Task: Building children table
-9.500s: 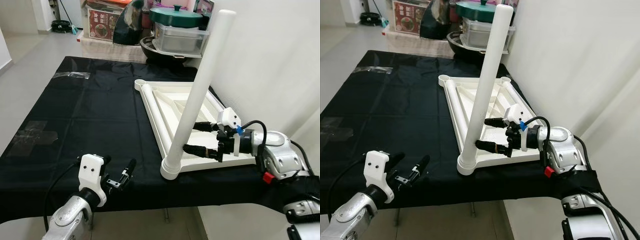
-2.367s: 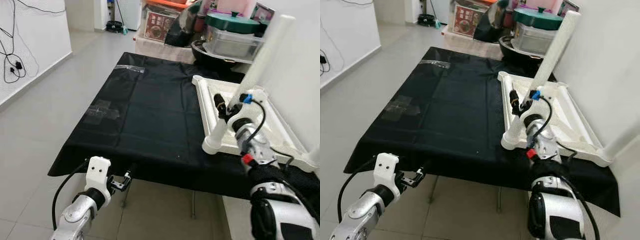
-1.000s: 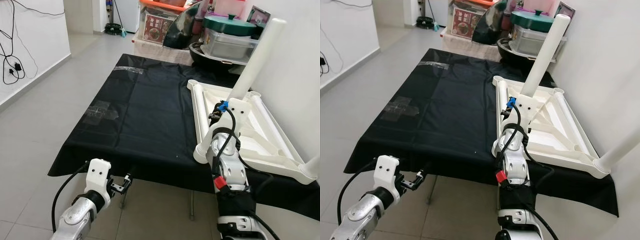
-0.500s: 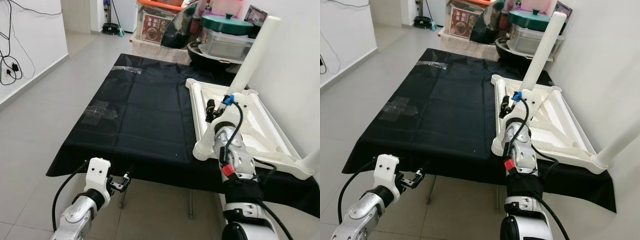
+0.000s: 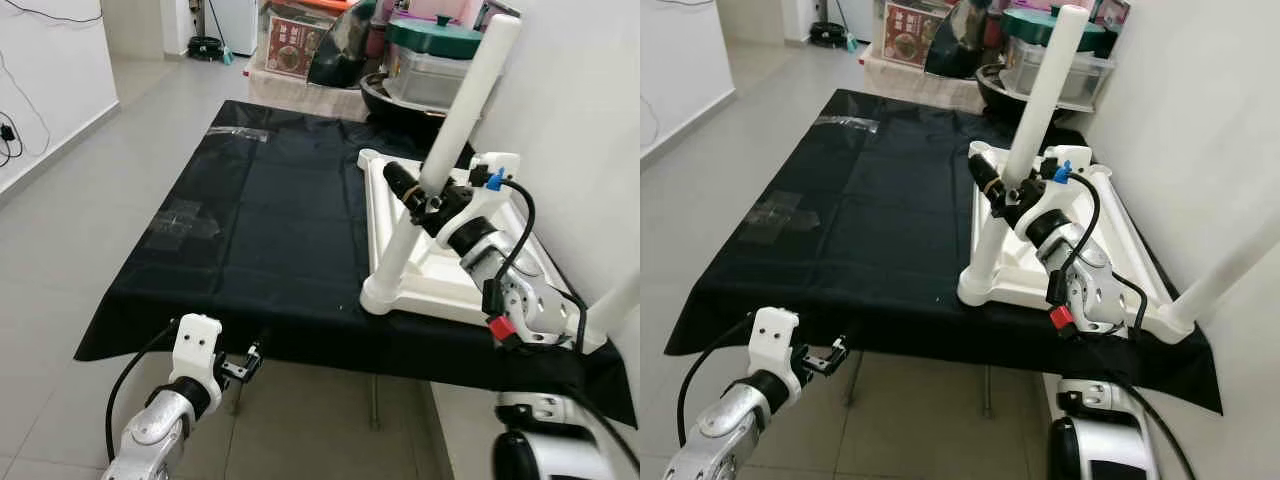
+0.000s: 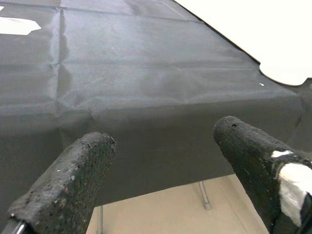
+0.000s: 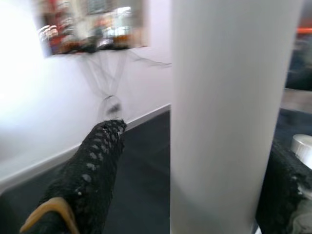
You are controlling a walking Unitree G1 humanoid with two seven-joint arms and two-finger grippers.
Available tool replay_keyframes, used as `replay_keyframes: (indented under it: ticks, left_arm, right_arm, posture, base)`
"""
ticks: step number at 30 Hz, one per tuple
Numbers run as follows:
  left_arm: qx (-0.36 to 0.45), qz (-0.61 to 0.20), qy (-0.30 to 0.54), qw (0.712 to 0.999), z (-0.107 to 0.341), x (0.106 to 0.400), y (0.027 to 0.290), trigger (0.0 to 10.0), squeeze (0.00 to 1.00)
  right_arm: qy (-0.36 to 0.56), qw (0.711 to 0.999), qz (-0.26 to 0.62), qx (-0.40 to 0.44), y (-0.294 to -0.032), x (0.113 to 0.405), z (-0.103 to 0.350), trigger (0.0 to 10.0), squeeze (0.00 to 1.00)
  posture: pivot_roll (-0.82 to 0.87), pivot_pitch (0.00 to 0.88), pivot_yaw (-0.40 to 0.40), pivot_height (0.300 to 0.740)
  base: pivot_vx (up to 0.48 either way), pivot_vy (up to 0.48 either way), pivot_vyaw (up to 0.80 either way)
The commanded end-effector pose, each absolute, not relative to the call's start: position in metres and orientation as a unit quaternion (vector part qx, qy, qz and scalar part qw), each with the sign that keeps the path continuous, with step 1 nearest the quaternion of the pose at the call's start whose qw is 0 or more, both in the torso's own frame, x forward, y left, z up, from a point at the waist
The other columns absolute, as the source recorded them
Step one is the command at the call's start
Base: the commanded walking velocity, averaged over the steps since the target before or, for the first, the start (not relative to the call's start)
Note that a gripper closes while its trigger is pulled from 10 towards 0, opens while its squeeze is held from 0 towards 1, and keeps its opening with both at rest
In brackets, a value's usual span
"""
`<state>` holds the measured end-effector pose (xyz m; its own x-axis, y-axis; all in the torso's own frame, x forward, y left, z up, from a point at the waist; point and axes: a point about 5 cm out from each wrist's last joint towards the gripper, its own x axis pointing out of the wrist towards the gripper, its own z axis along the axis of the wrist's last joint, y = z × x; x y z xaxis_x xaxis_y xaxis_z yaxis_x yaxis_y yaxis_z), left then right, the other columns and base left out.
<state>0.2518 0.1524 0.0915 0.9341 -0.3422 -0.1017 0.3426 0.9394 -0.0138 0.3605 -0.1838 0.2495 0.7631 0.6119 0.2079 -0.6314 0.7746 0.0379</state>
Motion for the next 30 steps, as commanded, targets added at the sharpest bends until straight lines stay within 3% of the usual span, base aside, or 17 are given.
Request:
replay_keyframes:
  ticks: [1, 3, 4, 5, 12, 13, 14, 15, 16, 18, 20, 21, 23, 24, 26, 29, 30]
  left_arm:
    - [0.006, -0.18, 0.052, 0.982, 0.091, 0.253, 0.15, 10.0, 0.0]
    - [0.006, -0.179, 0.05, 0.983, 0.092, 0.253, 0.15, 10.0, 0.0]
    - [0.006, -0.177, 0.05, 0.983, 0.092, 0.252, 0.151, 10.0, 0.0]
    - [0.006, -0.176, 0.05, 0.983, 0.092, 0.251, 0.151, 10.0, 0.0]
    - [0.007, -0.176, 0.052, 0.983, 0.091, 0.249, 0.152, 10.0, 0.0]
    - [0.007, -0.176, 0.053, 0.983, 0.091, 0.249, 0.152, 10.0, 0.0]
    - [0.007, -0.176, 0.053, 0.983, 0.091, 0.249, 0.152, 10.0, 0.0]
    - [0.007, -0.177, 0.053, 0.983, 0.091, 0.249, 0.151, 10.0, 0.0]
    - [0.007, -0.177, 0.053, 0.983, 0.091, 0.249, 0.151, 10.0, 0.0]
    - [0.007, -0.179, 0.054, 0.982, 0.091, 0.25, 0.15, 10.0, 0.0]
    - [0.007, -0.179, 0.054, 0.982, 0.091, 0.25, 0.15, 10.0, 0.0]
    - [0.008, -0.179, 0.054, 0.982, 0.091, 0.25, 0.15, 10.0, 0.0]
    - [0.008, -0.178, 0.055, 0.982, 0.091, 0.25, 0.15, 10.0, 0.0]
    - [0.009, -0.176, 0.056, 0.983, 0.09, 0.25, 0.151, 10.0, 0.0]
    - [0.009, -0.176, 0.056, 0.983, 0.09, 0.25, 0.151, 10.0, 0.0]
    - [0.01, -0.173, 0.058, 0.983, 0.089, 0.25, 0.153, 10.0, 0.0]
    - [0.01, -0.173, 0.058, 0.983, 0.089, 0.25, 0.153, 10.0, 0.0]
  right_arm:
    - [-0.07, 0.913, 0.402, 0.025, -0.169, 0.362, 0.245, 10.0, 0.0]
    - [-0.053, 0.909, 0.414, 0.012, -0.168, 0.365, 0.24, 10.0, 0.0]
    - [-0.044, 0.914, 0.404, 0.002, -0.169, 0.369, 0.237, 1.6, 0.0]
    - [-0.034, 0.923, 0.384, -0.007, -0.17, 0.373, 0.233, 0.0, 0.0]
    - [0.026, 0.966, 0.257, -0.028, -0.183, 0.385, 0.21, 0.0, 0.0]
    - [0.05, 0.984, 0.17, -0.02, -0.194, 0.388, 0.199, 0.0, 0.0]
    - [0.05, 0.984, 0.17, -0.02, -0.194, 0.388, 0.199, 0.0, 0.0]
    - [0.064, 0.996, 0.064, -0.004, -0.208, 0.388, 0.188, 0.0, 0.0]
    - [0.064, 0.996, 0.064, -0.004, -0.208, 0.388, 0.188, 0.0, 0.0]
    - [0.083, 0.99, -0.106, 0.046, -0.23, 0.377, 0.163, 0.0, 0.0]
    - [0.083, 0.99, -0.106, 0.046, -0.23, 0.377, 0.163, 0.0, 0.0]
    - [0.099, 0.975, -0.19, 0.056, -0.243, 0.362, 0.142, 0.0, 0.0]
    - [0.103, 0.97, -0.214, 0.054, -0.251, 0.358, 0.136, 0.0, 0.0]
    - [0.106, 0.961, -0.25, 0.055, -0.268, 0.355, 0.135, 0.0, 0.0]
    - [0.106, 0.961, -0.25, 0.055, -0.268, 0.355, 0.135, 0.0, 0.0]
    - [0.095, 0.934, -0.338, 0.062, -0.306, 0.349, 0.147, 0.0, 0.0]
    - [0.095, 0.934, -0.338, 0.062, -0.306, 0.349, 0.147, 0.0, 0.0]
  posture:
    - [0.08, 0.0, -0.185, 0.74]
    - [0.09, 0.0, -0.186, 0.74]
    - [0.09, 0.0, -0.187, 0.74]
    - [0.09, 0.0, -0.186, 0.74]
    - [0.08, 0.0, -0.18, 0.74]
    - [0.08, 0.0, -0.177, 0.74]
    - [0.08, 0.0, -0.177, 0.74]
    - [0.07, 0.0, -0.173, 0.74]
    - [0.07, 0.0, -0.173, 0.74]
    - [0.07, 0.0, -0.167, 0.74]
    - [0.07, 0.0, -0.167, 0.74]
    - [0.07, 0.0, -0.164, 0.74]
    - [0.07, 0.0, -0.164, 0.74]
    - [0.07, 0.0, -0.164, 0.74]
    - [0.07, 0.0, -0.164, 0.74]
    - [0.06, 0.0, -0.162, 0.74]
    - [0.06, 0.0, -0.162, 0.74]
  base:
    - [0.0, 0.0, 0.0]
    - [0.0, 0.0, 0.0]
    - [0.0, 0.0, 0.0]
    - [0.0, 0.0, 0.0]
    - [0.0, 0.0, 0.0]
    - [0.0, 0.0, 0.0]
    - [0.0, 0.0, 0.0]
    - [0.0, 0.0, 0.0]
    - [0.0, 0.0, 0.0]
    - [0.0, 0.0, 0.0]
    - [0.0, 0.0, 0.0]
    - [0.0, 0.0, 0.0]
    - [0.0, 0.0, 0.0]
    - [0.0, 0.0, 0.0]
    - [0.0, 0.0, 0.0]
    - [0.0, 0.0, 0.0]
    - [0.0, 0.0, 0.0]
